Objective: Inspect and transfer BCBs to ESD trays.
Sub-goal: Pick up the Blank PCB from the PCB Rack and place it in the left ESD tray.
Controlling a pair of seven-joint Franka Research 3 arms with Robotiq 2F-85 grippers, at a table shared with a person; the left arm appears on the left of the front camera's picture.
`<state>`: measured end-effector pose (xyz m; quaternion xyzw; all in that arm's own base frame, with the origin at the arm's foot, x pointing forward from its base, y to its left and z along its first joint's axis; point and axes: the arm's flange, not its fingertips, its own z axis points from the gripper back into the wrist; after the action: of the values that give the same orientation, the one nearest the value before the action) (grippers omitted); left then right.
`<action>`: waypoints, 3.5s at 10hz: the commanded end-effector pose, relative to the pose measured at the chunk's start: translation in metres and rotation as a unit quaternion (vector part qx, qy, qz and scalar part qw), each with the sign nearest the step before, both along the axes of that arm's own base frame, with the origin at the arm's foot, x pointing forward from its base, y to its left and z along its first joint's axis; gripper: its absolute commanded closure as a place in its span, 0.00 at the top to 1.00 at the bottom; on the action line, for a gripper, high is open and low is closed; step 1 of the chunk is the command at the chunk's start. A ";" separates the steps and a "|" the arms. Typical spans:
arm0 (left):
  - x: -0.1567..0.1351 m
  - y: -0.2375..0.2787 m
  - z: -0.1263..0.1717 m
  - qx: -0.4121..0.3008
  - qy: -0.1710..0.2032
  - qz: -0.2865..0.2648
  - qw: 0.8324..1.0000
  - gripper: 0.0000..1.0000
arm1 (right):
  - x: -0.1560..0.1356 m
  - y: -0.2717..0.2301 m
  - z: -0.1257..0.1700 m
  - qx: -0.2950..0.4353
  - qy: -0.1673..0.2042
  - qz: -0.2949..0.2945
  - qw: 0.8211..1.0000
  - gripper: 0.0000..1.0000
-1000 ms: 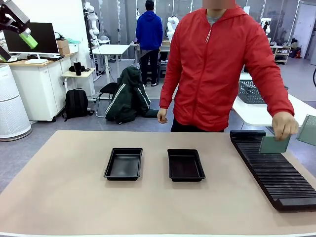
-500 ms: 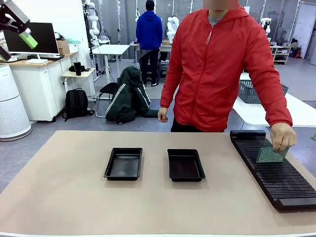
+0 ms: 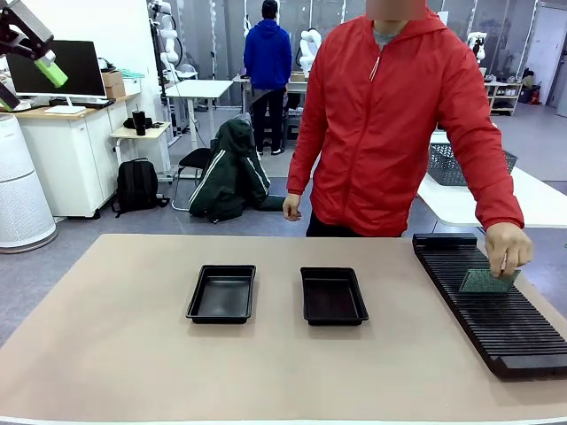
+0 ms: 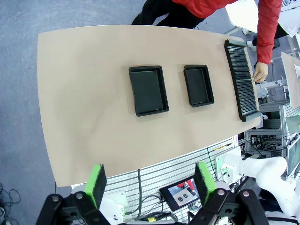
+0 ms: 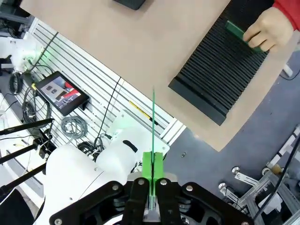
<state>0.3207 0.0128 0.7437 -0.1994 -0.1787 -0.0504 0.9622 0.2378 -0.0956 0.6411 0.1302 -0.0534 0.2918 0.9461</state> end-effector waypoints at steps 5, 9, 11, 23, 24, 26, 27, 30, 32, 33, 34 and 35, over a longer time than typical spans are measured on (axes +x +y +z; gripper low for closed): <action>-0.001 0.001 -0.001 0.003 0.003 0.001 1.000 1.00 | 0.000 0.000 0.000 -0.002 0.003 0.000 1.000 0.02; -0.001 0.001 -0.001 0.003 0.003 0.001 1.000 1.00 | 0.000 0.000 0.000 -0.002 0.003 0.000 1.000 0.02; -0.001 0.001 -0.001 0.003 0.003 0.001 1.000 1.00 | 0.019 0.002 0.004 0.027 0.011 -0.030 0.999 0.02; -0.001 0.001 -0.001 0.003 0.003 0.001 1.000 1.00 | 0.129 0.125 0.024 0.214 0.072 -0.198 0.954 0.02; -0.001 0.001 -0.001 0.003 0.003 0.001 1.000 1.00 | 0.141 0.146 0.017 0.229 0.078 -0.193 0.951 0.02; -0.001 0.001 -0.001 0.003 0.003 0.001 1.000 1.00 | 0.164 0.194 -0.001 0.255 0.083 -0.179 0.947 0.02; -0.001 0.001 -0.001 0.003 0.003 0.001 1.000 1.00 | 0.177 0.219 -0.013 0.262 0.092 -0.170 0.946 0.02; -0.001 0.001 -0.001 0.003 0.003 0.001 1.000 1.00 | 0.212 0.303 -0.062 0.282 0.115 -0.163 0.938 0.02; -0.001 0.001 -0.001 0.003 0.003 0.001 1.000 1.00 | 0.231 0.359 -0.100 0.294 0.129 -0.166 0.932 0.02; -0.001 0.001 -0.001 0.003 0.003 0.001 1.000 1.00 | 0.239 0.384 -0.119 0.299 0.135 -0.168 0.930 0.02; -0.001 0.001 -0.001 0.003 0.003 0.001 1.000 1.00 | 0.243 0.411 -0.139 0.314 0.137 -0.162 0.926 0.02; -0.001 0.001 -0.001 0.003 0.003 0.001 1.000 1.00 | 0.244 0.433 -0.158 0.321 0.142 -0.159 0.923 0.02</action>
<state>0.3206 0.0114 0.7439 -0.1984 -0.1786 -0.0512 0.9624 0.4740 0.3222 0.4887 0.4362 -0.0176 0.0801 0.8961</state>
